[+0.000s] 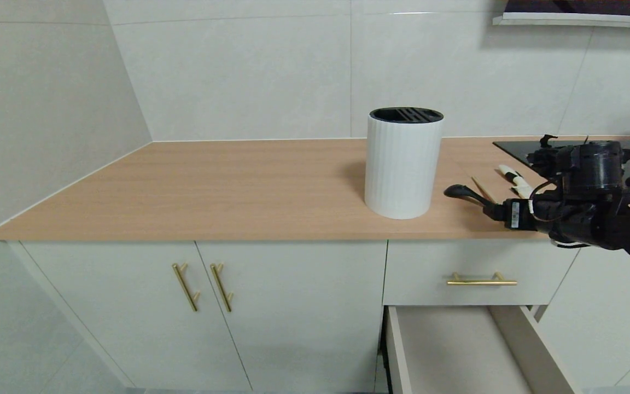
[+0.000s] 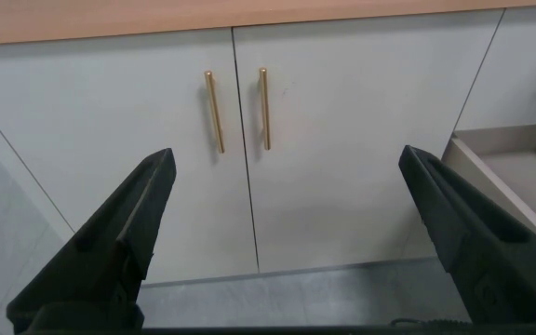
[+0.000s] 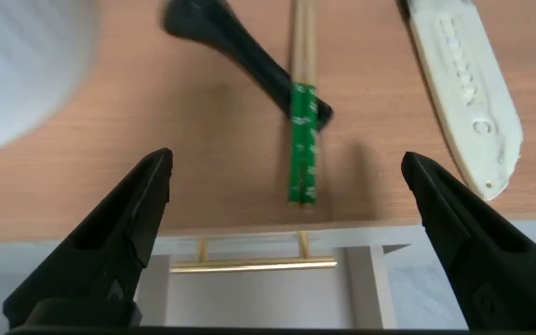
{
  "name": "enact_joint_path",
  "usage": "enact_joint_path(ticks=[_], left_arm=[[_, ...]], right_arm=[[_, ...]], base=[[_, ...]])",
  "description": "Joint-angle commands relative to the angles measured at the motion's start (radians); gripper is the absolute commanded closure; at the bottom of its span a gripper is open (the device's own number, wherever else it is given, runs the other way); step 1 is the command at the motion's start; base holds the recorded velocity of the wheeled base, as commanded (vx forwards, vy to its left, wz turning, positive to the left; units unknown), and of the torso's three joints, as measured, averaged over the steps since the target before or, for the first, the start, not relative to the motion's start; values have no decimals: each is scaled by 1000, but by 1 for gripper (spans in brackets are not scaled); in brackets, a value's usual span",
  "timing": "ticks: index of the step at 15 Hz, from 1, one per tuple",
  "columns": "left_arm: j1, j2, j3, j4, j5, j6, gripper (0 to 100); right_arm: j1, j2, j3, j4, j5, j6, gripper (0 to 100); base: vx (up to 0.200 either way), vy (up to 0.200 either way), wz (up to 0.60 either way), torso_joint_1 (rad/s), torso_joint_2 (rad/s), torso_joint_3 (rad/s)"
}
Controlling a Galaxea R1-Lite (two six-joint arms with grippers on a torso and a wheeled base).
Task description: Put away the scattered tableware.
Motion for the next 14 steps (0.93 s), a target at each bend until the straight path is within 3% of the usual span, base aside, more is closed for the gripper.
enact_joint_path(ticks=[1,12,13,14], left_arm=[[0,0,0,0,0,0,0],[0,0,0,0,0,0,0],[0,0,0,0,0,0,0],[0,0,0,0,0,0,0]], right_arm=[[-7,26,-3,-1,0,-1,0],[-23,46,-12,-3,0,-1,0],[-23,48,-12,-3,0,-1,100],[-23,49,-12,-1,0,-1,100]], base=[[0,0,0,0,0,0],[0,0,0,0,0,0],[0,0,0,0,0,0],[0,0,0,0,0,0]])
